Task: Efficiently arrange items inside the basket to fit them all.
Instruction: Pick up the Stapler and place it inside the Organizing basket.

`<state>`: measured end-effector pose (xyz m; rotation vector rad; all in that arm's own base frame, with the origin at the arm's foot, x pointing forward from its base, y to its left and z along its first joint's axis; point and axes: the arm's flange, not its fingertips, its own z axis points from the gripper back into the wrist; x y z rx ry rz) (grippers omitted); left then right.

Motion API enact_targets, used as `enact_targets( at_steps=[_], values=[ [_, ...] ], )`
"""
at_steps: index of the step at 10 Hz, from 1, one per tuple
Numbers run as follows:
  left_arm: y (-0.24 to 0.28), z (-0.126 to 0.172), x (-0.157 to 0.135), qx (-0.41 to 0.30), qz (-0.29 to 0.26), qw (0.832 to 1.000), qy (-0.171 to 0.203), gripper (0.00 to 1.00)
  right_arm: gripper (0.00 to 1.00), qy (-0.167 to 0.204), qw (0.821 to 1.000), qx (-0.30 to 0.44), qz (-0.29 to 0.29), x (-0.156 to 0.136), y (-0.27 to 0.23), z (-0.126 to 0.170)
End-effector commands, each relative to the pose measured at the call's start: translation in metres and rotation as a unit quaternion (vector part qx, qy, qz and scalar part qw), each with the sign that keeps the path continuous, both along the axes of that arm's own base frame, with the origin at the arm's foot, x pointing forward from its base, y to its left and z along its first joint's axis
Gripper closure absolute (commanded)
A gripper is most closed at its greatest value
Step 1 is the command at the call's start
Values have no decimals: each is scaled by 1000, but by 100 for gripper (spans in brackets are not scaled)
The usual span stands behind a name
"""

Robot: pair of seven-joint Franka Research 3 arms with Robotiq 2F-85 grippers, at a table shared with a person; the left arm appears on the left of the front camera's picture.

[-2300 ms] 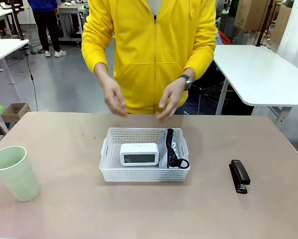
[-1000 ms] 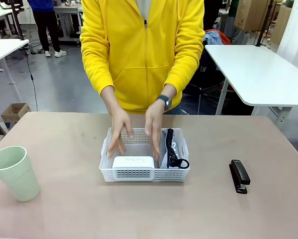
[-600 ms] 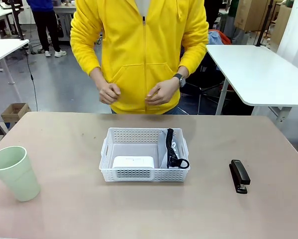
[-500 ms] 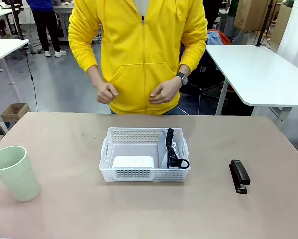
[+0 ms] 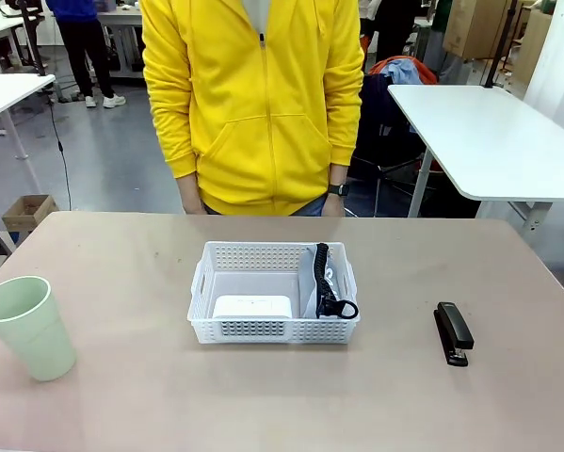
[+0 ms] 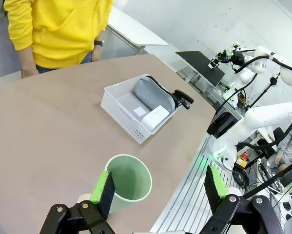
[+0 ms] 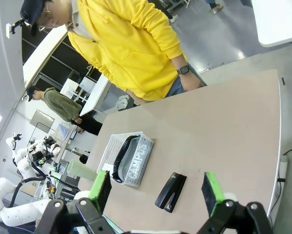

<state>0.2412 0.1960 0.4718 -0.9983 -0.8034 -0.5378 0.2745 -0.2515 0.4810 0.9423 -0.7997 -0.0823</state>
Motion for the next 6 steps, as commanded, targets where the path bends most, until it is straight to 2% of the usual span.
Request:
enact_targets(
  at_steps=[1,2,4,6],
  values=[
    [0,1,0,-6,-4,1000,-11,3,0,15,999,-44,20,17,22,12],
    [0,1,0,-6,-4,1000,-11,3,0,47,994,-75,63,33,46,19],
    [0,1,0,-6,-4,1000,-11,3,0,138,967,-163,140,59,110,9],
    [0,1,0,-6,-4,1000,-11,3,0,205,922,-267,189,78,185,-19]
  ],
)
